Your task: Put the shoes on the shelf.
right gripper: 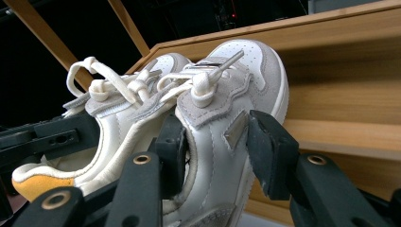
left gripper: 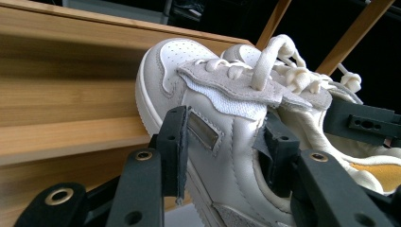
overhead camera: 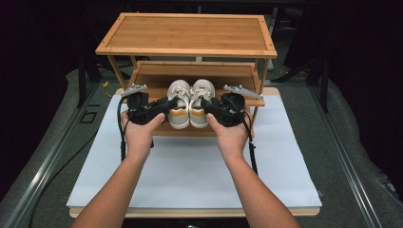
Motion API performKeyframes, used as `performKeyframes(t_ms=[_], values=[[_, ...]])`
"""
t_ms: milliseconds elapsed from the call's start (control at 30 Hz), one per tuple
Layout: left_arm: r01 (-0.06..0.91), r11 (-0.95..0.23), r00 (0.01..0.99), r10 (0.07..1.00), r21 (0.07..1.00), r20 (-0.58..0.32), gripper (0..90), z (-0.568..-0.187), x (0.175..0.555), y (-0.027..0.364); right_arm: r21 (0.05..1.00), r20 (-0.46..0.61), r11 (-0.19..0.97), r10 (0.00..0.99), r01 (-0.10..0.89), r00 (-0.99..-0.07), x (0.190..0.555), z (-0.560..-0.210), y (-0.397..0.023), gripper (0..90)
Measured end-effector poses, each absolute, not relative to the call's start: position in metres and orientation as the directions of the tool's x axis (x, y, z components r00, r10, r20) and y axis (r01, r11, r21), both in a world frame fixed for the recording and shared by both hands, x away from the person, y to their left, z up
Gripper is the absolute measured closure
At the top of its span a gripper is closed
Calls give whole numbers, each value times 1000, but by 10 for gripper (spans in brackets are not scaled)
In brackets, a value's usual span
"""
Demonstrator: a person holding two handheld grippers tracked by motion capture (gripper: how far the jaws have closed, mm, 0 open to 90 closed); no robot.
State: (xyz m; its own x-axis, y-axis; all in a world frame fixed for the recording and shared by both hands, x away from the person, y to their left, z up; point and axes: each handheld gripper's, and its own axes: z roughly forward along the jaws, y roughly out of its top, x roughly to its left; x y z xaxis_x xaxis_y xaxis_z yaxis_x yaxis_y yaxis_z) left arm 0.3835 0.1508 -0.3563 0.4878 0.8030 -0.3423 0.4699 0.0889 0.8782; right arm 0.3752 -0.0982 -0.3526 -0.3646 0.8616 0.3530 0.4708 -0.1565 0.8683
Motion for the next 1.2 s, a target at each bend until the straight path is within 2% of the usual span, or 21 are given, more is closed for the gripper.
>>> performKeyframes(t_ms=[600, 933, 1200], values=[[475, 106, 473, 806, 873, -355, 593, -346, 417, 156, 864, 350, -146, 861, 481, -369, 408, -340, -93, 587], [508, 106, 462, 804, 855, -374, 593, -353, 432, 155, 844, 350, -129, 868, 521, -353, 423, -346, -94, 587], [527, 98, 451, 809, 844, -376, 592, -356, 443, 152, 829, 385, -164, 861, 535, -332, 437, -353, -96, 585]])
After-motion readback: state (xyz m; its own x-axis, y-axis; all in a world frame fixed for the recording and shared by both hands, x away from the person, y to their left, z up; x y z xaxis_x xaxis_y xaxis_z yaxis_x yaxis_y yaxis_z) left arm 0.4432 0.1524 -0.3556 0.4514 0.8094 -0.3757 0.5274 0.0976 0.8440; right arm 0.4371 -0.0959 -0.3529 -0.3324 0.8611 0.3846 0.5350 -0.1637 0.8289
